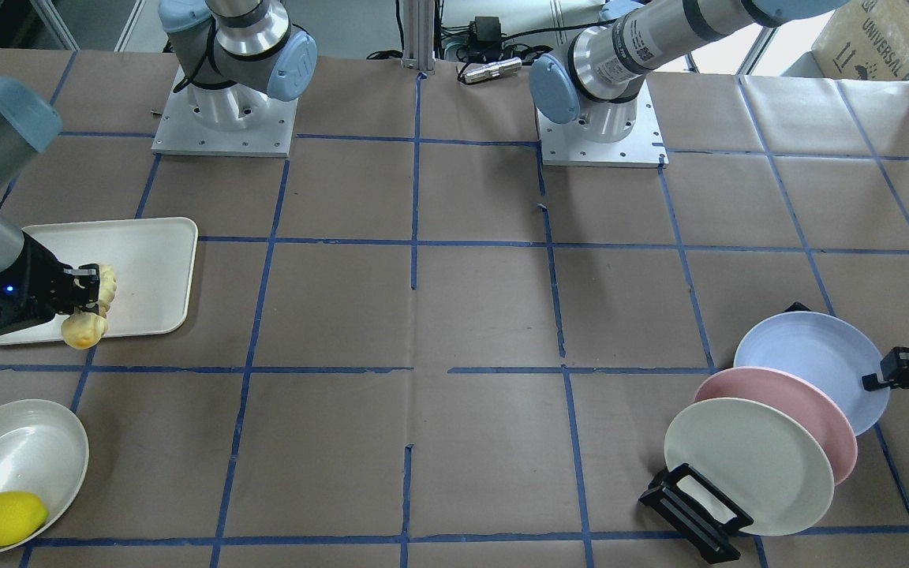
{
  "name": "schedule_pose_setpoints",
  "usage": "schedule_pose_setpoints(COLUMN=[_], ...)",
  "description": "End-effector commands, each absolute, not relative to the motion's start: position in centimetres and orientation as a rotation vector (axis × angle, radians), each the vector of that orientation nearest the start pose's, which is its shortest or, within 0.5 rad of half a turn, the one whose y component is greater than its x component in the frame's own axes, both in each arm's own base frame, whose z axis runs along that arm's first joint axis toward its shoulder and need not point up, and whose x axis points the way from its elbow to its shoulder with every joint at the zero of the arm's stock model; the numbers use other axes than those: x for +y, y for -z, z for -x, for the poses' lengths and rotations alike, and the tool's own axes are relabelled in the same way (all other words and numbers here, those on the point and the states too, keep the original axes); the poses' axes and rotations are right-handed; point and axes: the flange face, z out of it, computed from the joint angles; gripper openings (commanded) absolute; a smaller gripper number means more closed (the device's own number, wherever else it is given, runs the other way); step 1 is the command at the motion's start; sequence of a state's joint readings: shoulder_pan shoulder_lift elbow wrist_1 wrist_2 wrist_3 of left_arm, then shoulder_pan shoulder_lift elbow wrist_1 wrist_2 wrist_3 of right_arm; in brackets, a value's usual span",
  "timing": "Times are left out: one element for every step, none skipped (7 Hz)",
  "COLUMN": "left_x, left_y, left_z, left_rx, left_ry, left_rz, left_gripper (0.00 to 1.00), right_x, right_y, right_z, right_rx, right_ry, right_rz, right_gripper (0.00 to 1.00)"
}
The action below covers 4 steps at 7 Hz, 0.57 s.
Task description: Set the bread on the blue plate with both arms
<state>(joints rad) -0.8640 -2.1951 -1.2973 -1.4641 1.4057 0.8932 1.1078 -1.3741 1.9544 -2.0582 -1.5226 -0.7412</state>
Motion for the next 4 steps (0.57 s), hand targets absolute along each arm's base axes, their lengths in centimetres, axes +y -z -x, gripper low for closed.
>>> schedule_pose_setpoints(left_x=[-60.6,-59.0,-57.2,-55.7], left_y=[-27.7,-31.4,-35.5,-38.3], left_z=[-33.3,-32.7,-30.7,-28.7], left_rx=[3.4,3.386,3.38,3.373], left_ry=[-0.092,-0.128,-0.165,-0.164], left_rz=[-0.343,-0.339,-0.351,-0.354], left_gripper=[0.13,0.13,0.13,0.13], right_x=[-52.4,-52.4,-51.4,-49.8], right_y=[-33.2,-37.5,-40.8,-43.1], right_z=[4.9,2.0,-1.1,-4.0], right_rx=[2.992,2.999,3.009,3.038], right_ry=[-0.196,-0.242,-0.278,-0.271], right_rz=[0.325,0.261,0.219,0.189], right_gripper=[0.11,0.11,0.12,0.12])
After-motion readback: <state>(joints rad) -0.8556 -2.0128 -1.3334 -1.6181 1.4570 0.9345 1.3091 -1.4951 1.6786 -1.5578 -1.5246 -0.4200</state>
